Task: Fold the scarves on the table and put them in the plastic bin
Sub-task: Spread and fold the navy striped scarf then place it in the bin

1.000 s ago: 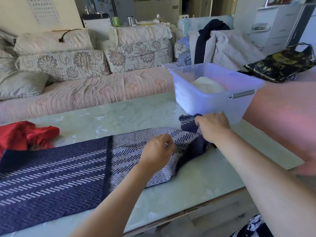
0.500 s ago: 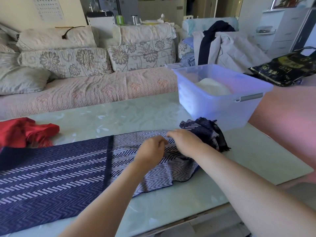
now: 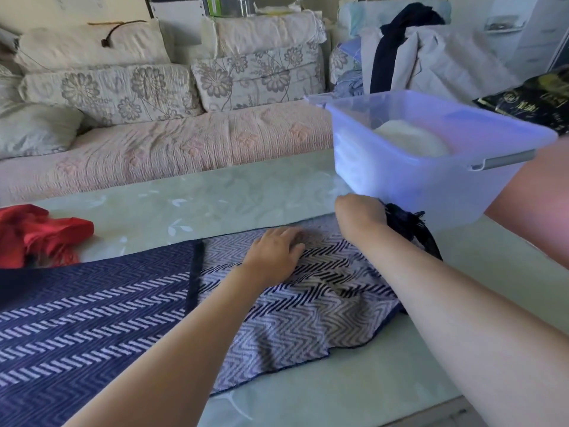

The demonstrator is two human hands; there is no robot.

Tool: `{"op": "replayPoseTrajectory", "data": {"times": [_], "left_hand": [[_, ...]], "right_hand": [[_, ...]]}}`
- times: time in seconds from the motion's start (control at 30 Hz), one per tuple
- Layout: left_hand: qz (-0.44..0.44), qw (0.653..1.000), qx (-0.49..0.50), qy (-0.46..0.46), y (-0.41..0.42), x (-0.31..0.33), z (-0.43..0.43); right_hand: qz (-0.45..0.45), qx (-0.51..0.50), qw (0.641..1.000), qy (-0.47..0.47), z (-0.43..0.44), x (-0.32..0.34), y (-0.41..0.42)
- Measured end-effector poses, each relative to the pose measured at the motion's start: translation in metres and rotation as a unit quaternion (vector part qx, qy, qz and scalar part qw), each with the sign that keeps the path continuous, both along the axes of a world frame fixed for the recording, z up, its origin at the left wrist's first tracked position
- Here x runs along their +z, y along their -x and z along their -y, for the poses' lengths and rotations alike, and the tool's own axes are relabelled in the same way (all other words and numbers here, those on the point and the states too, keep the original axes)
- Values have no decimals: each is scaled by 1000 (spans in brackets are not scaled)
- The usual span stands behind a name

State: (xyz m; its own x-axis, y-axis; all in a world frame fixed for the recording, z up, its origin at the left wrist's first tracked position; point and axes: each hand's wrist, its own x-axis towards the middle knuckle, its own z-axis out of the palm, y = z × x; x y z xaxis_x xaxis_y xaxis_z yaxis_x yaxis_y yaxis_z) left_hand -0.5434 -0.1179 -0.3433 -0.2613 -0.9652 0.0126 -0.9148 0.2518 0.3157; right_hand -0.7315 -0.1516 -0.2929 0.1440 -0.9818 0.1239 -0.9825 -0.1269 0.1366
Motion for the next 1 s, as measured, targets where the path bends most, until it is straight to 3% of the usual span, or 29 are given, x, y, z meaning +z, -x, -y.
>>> {"op": "replayPoseTrajectory", "data": {"times": [0.07, 0.17, 0.33, 0.4, 0.5, 0.6, 0.67, 0.8, 1.0], "left_hand": [[52, 999, -6, 4, -2, -10, -3], [117, 993, -14, -8, -2, -19, -5], [90, 996, 3, 5, -3, -18, -6], [57, 994, -1, 92, -3, -17, -12], [15, 985, 19, 172, -7, -12, -34], [-8, 979, 42, 199, -11, -13, -61], [0, 987, 26, 161, -12, -15, -80], [75, 996, -8, 38, -10, -20, -107], [130, 991, -15, -8, -5, -16, -134]], "right_hand": [[10, -13, 999, 45, 6, -4, -6], [2, 5, 1000, 23, 8, -9, -16], [41, 118, 992, 20, -23, -5, -35], [109, 175, 978, -27, -47, -13, -41], [209, 133, 954, -169, -89, -27, -35], [183, 119, 960, -174, -120, -33, -13], [182, 137, 959, -171, -133, -33, 3], [13, 139, 971, -192, -140, -39, 35], [-80, 62, 975, -197, -139, -19, 32]]}}
